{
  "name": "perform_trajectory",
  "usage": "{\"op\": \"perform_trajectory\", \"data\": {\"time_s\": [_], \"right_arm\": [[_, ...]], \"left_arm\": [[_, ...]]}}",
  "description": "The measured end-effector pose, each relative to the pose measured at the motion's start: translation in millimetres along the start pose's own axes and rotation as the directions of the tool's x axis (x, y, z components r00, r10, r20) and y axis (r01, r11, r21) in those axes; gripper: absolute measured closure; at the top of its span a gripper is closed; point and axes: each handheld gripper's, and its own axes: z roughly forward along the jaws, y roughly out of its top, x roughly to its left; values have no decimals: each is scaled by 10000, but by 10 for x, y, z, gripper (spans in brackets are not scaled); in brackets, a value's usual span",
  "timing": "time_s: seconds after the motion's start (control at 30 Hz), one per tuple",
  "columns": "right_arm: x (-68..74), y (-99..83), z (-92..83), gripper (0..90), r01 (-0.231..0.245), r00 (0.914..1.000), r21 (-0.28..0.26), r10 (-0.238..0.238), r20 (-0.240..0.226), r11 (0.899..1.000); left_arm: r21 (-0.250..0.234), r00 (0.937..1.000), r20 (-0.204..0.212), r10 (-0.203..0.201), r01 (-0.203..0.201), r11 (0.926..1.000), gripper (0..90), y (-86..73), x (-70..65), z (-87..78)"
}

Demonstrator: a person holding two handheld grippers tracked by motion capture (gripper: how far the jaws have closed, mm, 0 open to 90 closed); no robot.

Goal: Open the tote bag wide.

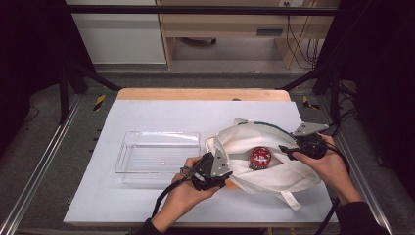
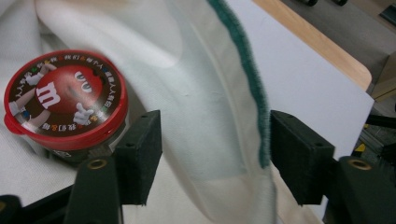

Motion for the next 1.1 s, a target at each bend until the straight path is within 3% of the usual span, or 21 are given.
{"op": "perform_trajectory", "data": {"time_s": [0.13, 0.43, 0.73, 0.83, 0.93, 1.1], "right_arm": [[65, -12, 69, 382, 294, 9995, 304, -298, 135, 9991], [137, -82, 95, 411, 299, 9995, 307, -302, 91, 9991], [177, -101, 154, 411, 518, 9984, 535, -530, 202, 9972], [189, -106, 181, 411, 518, 9982, 654, -537, 271, 9965], [205, -100, 192, 492, 562, 9974, 768, -595, 411, 9955], [231, -98, 221, 710, 701, 9952, 991, -764, 608, 9926]], "left_arm": [[-95, 9998, 61, 171, -171, 9998, 604, 8, -39, -6], [41, 9994, 35, 339, -339, 9994, 604, 46, -46, -37], [31, 9989, -114, 465, -465, 9989, 823, 34, -46, -7], [67, 9991, -99, 420, -419, 9991, 842, 22, -36, -23], [56, 9990, -144, 420, -419, 9991, 844, 16, -61, -33], [35, 9985, -230, 488, -487, 9988, 845, -7, -86, -56]]}}
